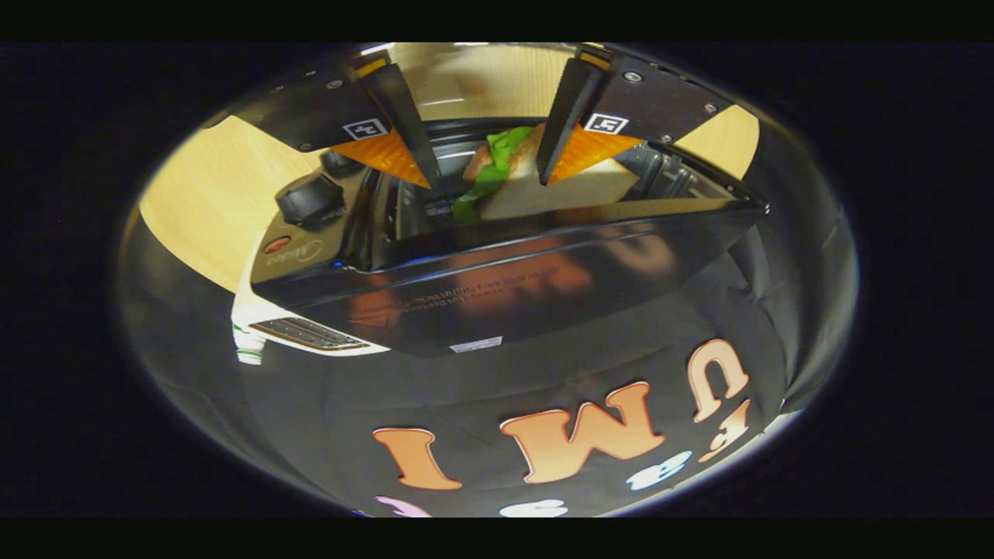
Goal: Open the toaster oven, put the food inside, and close the toaster oven door.
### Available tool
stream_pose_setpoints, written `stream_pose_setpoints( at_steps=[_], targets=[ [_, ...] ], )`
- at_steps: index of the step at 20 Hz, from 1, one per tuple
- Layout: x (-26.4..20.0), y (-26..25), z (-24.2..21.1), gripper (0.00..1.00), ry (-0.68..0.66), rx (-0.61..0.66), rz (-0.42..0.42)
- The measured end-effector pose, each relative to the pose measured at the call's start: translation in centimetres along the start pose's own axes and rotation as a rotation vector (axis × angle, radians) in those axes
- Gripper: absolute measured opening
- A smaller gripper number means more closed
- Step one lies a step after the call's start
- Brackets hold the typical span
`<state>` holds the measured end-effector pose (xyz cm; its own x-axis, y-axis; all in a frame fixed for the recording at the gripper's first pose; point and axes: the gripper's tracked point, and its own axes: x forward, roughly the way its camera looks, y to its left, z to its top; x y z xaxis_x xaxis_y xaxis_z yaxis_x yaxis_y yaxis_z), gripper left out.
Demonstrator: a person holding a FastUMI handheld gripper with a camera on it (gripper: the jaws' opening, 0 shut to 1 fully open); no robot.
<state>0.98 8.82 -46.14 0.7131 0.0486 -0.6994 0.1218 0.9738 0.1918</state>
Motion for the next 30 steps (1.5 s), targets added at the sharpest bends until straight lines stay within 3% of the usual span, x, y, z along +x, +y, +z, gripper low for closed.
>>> stream_pose_setpoints(
  at_steps=[6,13,19,25,30],
  targets=[
    [-4.7,0.2,-1.5,0.77,0.053,-0.055,0.067],
    [-10.1,0.5,-6.8,0.79,0.182,-0.112,0.150],
    [-12.6,1.1,-12.0,0.90,0.307,-0.124,0.184],
    [-13.6,1.4,-15.8,0.92,0.415,-0.157,0.183],
    [-13.3,1.4,-16.5,0.92,0.448,-0.140,0.187]
  ],
)
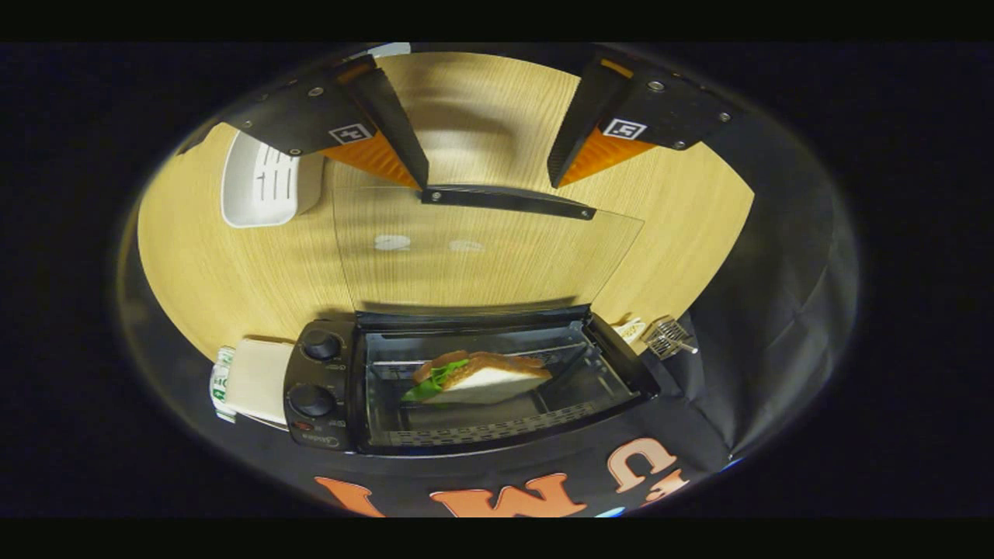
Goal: Open the toaster oven, put the food inside, and close the toaster oven door.
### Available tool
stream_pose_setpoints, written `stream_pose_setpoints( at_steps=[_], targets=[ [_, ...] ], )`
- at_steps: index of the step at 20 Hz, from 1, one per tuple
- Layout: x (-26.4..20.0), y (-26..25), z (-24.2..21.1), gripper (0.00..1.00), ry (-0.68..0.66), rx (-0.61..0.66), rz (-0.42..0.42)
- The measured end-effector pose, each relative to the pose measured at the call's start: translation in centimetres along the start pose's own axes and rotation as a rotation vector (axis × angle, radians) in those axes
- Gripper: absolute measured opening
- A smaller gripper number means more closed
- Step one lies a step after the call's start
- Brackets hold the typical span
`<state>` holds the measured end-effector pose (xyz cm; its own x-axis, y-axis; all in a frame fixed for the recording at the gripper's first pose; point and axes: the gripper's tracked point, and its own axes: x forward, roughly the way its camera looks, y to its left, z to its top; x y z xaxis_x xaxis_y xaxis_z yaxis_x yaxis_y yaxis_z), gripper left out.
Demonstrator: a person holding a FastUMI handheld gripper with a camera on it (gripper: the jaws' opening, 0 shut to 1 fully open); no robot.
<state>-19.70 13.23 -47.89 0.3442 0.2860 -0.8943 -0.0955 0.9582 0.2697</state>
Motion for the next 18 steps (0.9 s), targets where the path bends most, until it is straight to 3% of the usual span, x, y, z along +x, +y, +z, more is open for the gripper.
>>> stream_pose_setpoints(
  at_steps=[5,11,18],
  targets=[
    [-0.8,0.7,-0.5,0.92,0.037,0.027,0.027],
    [0.8,-0.1,-0.5,0.92,0.076,0.008,-0.019],
    [-1.3,0.5,1.8,0.92,0.090,0.023,-0.030]
  ],
)
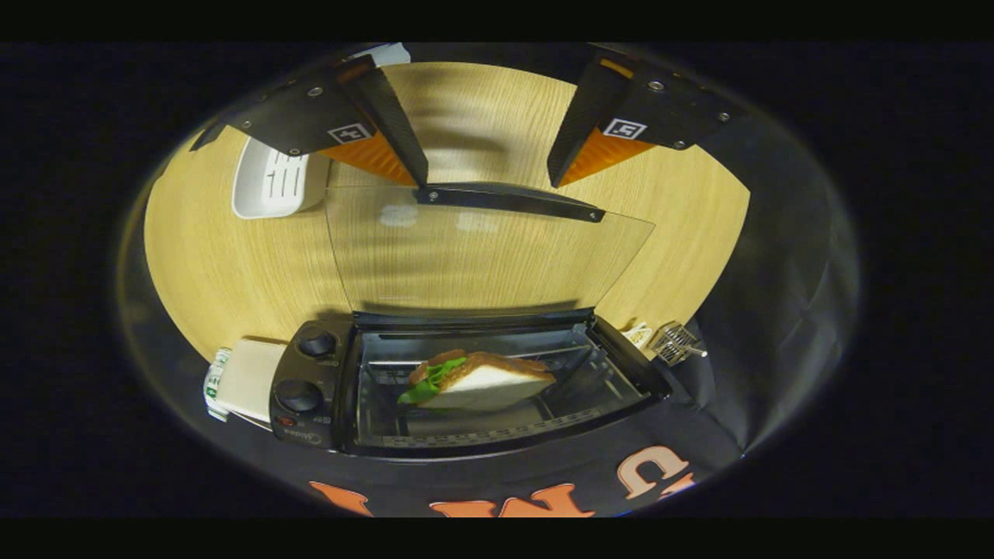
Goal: Open the toaster oven, put the food inside, and close the toaster oven door.
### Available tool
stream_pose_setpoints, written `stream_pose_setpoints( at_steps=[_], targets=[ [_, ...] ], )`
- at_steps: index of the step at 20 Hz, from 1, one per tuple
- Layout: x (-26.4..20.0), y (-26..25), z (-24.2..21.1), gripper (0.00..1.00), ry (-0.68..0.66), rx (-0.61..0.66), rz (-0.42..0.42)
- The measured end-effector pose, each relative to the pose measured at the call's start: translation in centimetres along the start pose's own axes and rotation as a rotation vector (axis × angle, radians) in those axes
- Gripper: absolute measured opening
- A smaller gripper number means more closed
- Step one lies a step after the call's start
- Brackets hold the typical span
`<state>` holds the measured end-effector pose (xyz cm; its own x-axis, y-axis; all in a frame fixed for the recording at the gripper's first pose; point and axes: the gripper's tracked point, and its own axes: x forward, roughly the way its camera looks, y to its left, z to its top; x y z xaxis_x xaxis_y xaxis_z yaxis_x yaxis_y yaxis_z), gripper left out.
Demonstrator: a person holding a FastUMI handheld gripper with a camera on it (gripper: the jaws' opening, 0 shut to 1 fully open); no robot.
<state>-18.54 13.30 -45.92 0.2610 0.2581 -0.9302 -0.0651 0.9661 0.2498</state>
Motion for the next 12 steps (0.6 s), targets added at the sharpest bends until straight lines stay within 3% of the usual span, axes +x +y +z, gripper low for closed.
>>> stream_pose_setpoints(
  at_steps=[12],
  targets=[
    [-4.4,1.0,7.2,0.92,-0.159,-0.006,0.004]
  ],
)
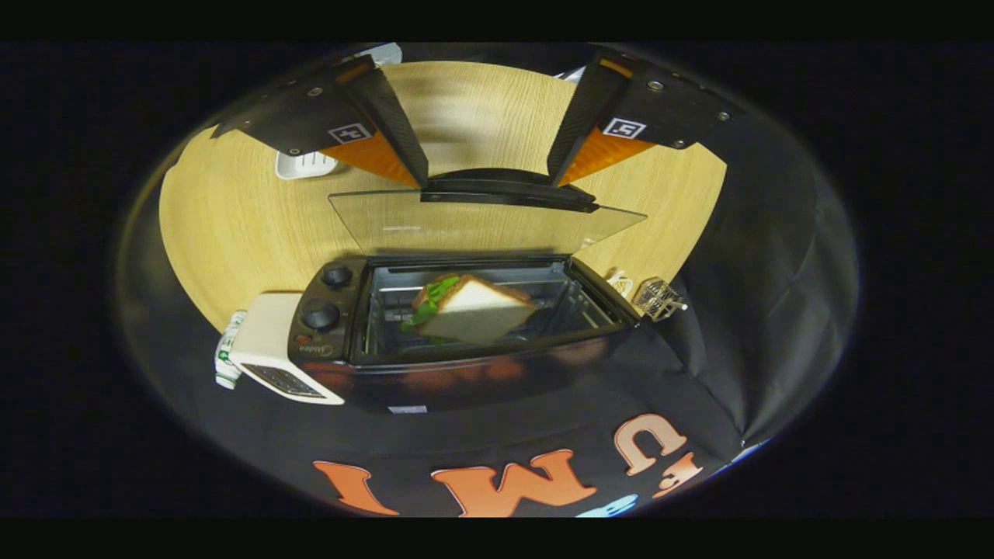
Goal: Open the toaster oven, put the food inside, and close the toaster oven door.
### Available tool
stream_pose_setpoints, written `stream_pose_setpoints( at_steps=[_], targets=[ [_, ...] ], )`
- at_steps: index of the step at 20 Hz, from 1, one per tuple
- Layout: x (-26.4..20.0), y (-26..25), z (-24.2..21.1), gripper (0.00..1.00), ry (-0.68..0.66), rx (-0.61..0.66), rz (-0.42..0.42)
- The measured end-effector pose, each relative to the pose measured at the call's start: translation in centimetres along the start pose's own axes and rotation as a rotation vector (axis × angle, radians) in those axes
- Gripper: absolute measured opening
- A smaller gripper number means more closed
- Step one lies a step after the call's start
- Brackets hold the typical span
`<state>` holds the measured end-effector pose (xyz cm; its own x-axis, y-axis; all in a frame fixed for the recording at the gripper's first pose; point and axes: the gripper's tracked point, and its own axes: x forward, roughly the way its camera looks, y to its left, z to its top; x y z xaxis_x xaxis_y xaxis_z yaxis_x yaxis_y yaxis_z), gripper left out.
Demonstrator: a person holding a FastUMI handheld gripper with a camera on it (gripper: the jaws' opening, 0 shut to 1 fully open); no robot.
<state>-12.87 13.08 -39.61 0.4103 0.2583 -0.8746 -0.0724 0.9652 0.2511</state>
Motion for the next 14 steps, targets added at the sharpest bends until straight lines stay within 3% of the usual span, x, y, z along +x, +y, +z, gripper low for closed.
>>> stream_pose_setpoints(
  at_steps=[9,14],
  targets=[
    [0.5,-0.3,5.7,0.92,-0.137,-0.114,-0.063],
    [2.5,-0.8,7.3,0.92,-0.157,-0.081,-0.076]
  ],
)
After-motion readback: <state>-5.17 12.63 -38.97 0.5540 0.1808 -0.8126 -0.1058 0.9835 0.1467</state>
